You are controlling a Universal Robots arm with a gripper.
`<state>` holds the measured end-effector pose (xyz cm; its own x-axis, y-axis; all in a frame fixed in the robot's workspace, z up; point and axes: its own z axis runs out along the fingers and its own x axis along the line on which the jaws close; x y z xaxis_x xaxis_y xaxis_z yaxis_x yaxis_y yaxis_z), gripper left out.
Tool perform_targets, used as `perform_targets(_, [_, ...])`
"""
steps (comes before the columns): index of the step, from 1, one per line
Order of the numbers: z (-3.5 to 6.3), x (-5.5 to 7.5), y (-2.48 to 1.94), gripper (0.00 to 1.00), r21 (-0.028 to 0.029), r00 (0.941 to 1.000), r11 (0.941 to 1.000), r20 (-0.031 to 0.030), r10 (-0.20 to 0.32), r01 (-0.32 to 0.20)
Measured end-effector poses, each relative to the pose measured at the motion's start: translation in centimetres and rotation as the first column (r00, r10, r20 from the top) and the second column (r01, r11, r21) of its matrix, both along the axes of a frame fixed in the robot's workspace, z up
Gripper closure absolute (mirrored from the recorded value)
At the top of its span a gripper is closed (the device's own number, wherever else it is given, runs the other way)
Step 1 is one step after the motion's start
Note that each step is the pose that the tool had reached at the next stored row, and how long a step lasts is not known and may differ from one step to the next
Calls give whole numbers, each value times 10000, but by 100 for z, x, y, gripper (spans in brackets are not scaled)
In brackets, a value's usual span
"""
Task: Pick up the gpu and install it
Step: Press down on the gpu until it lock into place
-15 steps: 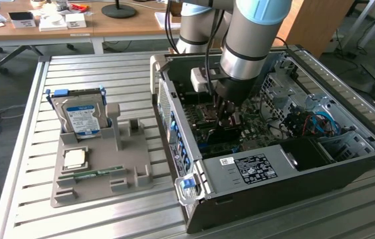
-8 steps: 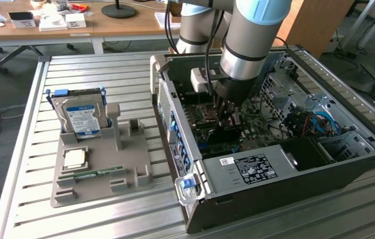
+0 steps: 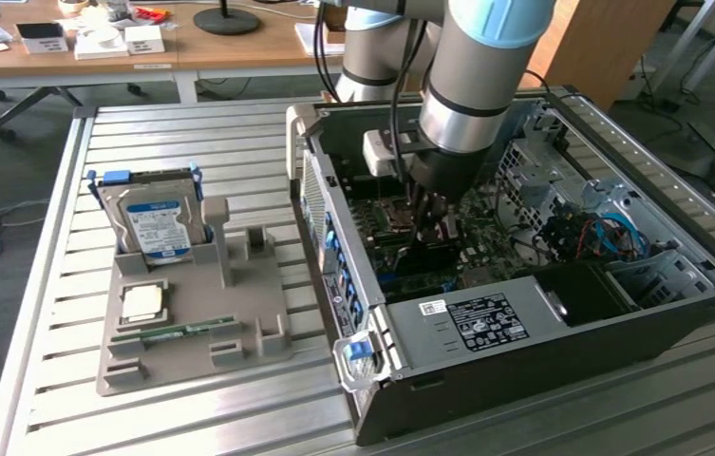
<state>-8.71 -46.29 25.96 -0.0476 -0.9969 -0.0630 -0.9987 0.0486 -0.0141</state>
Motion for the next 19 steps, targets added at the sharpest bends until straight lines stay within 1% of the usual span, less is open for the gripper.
perform_targets(14, [-7,-5,0,89,7,10000,10000,1,1,-1])
perform_targets(17, [19,-5,2,89,29,10000,10000,7,-1,1])
perform_targets(19, [61,-6,1,89,8,10000,10000,2,-2,2])
